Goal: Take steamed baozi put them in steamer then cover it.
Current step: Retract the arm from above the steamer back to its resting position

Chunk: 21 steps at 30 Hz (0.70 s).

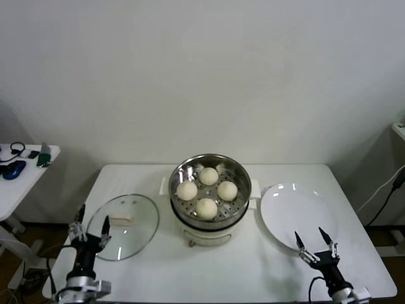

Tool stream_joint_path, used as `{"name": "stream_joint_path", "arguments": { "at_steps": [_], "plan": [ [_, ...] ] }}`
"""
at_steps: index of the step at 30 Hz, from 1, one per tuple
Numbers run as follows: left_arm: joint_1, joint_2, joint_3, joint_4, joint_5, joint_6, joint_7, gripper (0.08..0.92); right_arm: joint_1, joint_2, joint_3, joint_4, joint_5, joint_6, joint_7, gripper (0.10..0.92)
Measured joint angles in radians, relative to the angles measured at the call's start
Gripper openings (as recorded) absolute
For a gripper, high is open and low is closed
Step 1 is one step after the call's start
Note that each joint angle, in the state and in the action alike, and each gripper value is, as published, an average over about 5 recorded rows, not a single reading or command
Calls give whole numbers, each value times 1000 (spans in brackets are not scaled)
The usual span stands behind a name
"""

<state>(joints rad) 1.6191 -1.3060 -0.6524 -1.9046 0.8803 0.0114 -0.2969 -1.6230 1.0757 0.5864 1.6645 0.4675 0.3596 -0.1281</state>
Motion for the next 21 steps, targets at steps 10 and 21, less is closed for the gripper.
{"name": "stream_joint_path", "arguments": {
  "at_steps": [10,21],
  "plan": [
    [-63,32,21,214,297,-35,-100,823,-30,46,5,-5,-17,35,20,823],
    [-148,76,50,378,398,-52,-136,823,-58,78,15,-1,-26,48,27,823]
  ]
}}
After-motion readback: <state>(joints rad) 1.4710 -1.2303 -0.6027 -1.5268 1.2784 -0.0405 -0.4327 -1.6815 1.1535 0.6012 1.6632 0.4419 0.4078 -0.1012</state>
